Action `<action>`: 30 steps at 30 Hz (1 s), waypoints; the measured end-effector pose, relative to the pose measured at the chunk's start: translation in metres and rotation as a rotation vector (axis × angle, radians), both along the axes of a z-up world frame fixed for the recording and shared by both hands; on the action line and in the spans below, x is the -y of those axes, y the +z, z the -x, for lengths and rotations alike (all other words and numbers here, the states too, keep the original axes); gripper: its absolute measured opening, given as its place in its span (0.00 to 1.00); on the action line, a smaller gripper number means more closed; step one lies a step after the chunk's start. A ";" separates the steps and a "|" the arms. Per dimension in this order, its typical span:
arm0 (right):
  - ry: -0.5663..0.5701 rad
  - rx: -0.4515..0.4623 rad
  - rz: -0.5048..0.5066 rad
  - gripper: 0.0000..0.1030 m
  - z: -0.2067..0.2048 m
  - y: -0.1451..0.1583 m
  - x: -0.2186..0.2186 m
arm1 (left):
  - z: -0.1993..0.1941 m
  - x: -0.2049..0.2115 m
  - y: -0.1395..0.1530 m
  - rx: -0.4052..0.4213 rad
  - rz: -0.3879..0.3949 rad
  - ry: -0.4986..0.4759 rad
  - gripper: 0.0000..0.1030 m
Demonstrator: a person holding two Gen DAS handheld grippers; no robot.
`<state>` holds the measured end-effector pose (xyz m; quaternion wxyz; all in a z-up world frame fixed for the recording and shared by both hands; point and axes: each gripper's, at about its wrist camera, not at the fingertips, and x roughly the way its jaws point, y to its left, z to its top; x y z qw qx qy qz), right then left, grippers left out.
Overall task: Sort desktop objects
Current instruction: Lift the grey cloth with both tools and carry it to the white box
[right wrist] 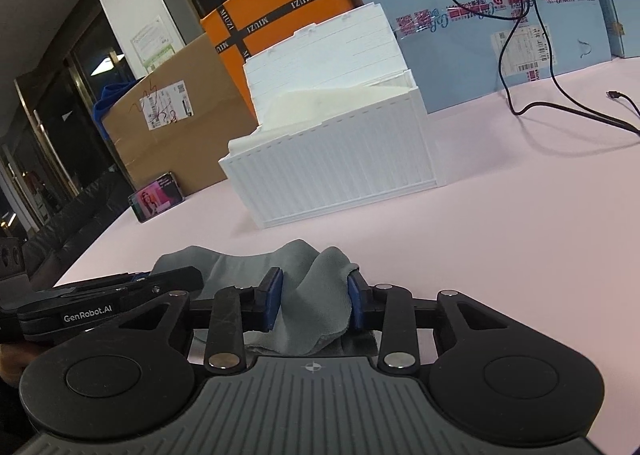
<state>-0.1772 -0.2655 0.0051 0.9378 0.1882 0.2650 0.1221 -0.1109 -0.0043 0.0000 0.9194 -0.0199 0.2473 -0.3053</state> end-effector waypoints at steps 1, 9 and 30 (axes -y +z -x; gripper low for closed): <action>-0.004 0.009 0.003 0.30 -0.002 0.002 0.001 | -0.002 0.002 0.003 0.016 0.002 -0.007 0.16; -0.028 0.085 0.035 0.30 -0.017 0.020 0.014 | -0.020 0.018 0.025 0.125 -0.020 -0.040 0.16; -0.049 0.121 0.170 0.30 -0.108 0.054 0.023 | -0.090 0.048 0.079 0.366 0.025 0.002 0.16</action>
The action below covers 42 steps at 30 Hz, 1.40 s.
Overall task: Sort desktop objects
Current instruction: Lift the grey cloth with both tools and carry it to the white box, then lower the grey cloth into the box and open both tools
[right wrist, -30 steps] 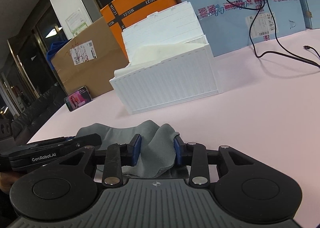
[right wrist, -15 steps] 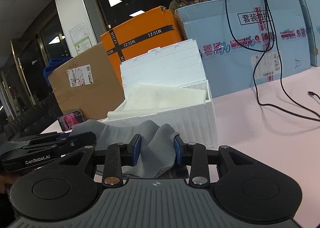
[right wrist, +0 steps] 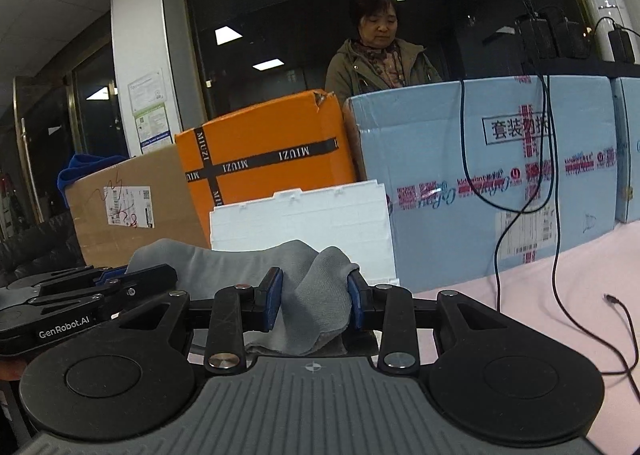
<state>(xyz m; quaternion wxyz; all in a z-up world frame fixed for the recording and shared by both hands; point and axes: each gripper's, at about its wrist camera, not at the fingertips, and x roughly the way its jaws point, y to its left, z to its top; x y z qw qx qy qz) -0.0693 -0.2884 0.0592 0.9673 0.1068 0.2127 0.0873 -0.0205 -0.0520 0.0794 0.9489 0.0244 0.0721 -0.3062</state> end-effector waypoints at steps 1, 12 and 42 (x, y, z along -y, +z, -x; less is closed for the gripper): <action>0.000 -0.002 0.007 0.30 -0.005 0.001 0.001 | -0.006 0.002 0.001 0.000 0.001 0.004 0.16; 0.001 -0.022 0.089 0.30 -0.058 0.012 0.007 | -0.054 0.014 -0.009 -0.074 -0.033 0.026 0.16; 0.021 -0.142 0.052 0.79 -0.096 0.013 0.010 | -0.091 0.036 -0.035 -0.203 -0.126 0.016 0.20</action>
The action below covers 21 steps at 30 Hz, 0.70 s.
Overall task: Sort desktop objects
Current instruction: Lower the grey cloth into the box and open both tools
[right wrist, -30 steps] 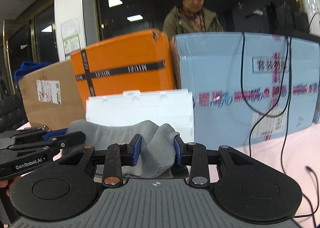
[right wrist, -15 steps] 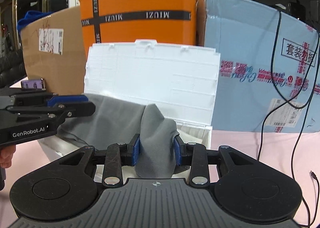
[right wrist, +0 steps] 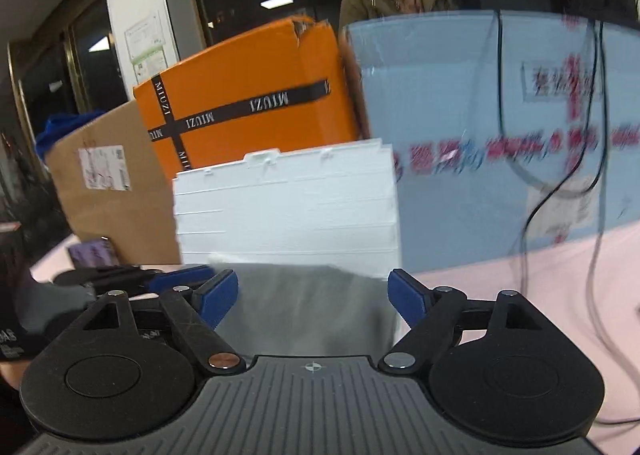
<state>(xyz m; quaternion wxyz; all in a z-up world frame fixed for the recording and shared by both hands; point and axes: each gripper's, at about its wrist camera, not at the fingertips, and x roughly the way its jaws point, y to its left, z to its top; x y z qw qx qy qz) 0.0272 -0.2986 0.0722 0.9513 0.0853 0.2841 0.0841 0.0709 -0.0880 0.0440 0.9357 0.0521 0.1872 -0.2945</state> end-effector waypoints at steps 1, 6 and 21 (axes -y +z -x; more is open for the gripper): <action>0.003 -0.017 -0.021 0.79 -0.004 -0.001 0.000 | 0.000 0.000 0.000 -0.006 -0.005 -0.004 0.21; 0.018 -0.101 -0.124 0.82 -0.022 -0.003 0.002 | -0.002 -0.003 -0.003 -0.032 -0.002 -0.016 0.22; 0.016 -0.197 -0.100 0.93 -0.040 -0.012 -0.013 | 0.004 0.001 -0.007 -0.017 -0.078 -0.026 0.50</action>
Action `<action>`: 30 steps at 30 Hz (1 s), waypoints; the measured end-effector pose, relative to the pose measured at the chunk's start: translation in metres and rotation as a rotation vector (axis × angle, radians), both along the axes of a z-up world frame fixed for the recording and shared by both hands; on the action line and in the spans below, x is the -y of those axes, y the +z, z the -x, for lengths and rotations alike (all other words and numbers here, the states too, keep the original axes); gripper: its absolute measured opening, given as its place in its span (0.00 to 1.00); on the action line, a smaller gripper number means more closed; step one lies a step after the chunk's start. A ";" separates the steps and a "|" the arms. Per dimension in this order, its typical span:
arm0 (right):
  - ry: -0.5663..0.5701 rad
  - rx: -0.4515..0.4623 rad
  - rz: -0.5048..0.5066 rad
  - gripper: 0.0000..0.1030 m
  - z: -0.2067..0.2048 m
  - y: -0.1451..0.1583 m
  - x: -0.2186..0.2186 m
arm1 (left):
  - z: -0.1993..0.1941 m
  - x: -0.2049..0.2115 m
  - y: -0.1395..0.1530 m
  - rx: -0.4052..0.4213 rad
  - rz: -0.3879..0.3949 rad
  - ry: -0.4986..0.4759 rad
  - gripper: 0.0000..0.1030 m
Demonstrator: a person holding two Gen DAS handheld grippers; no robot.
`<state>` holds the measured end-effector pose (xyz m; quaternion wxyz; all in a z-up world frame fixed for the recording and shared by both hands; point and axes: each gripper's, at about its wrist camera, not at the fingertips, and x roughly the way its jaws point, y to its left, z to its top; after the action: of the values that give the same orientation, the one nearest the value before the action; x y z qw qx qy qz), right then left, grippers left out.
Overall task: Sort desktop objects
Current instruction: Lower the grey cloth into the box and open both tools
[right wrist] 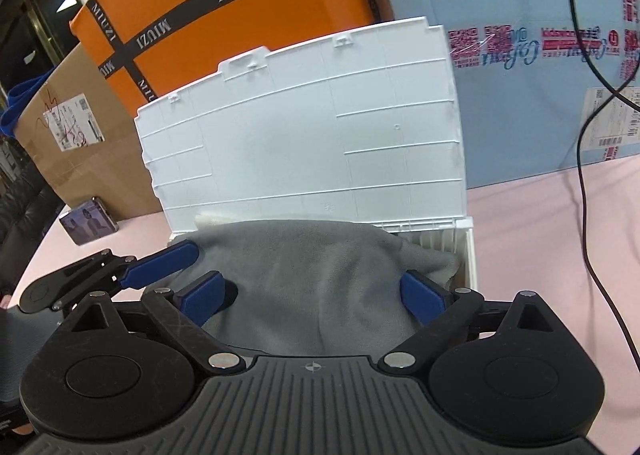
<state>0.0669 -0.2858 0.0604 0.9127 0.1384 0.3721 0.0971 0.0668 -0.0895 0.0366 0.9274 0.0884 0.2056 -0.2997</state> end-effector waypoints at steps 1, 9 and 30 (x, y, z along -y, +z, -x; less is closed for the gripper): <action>-0.005 0.020 0.000 0.93 0.003 0.001 0.001 | 0.001 0.000 0.000 0.002 -0.003 0.000 0.59; -0.045 0.182 0.003 0.96 0.029 0.013 0.007 | 0.003 -0.005 0.003 0.029 0.025 0.051 0.81; -0.182 0.386 0.104 1.00 0.021 0.005 0.043 | -0.010 -0.036 0.013 0.048 0.168 0.237 1.00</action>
<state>0.0455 -0.3291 0.0658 0.9779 0.1032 0.1810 0.0195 0.0768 -0.0531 0.0498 0.9651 -0.0074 0.1665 -0.2022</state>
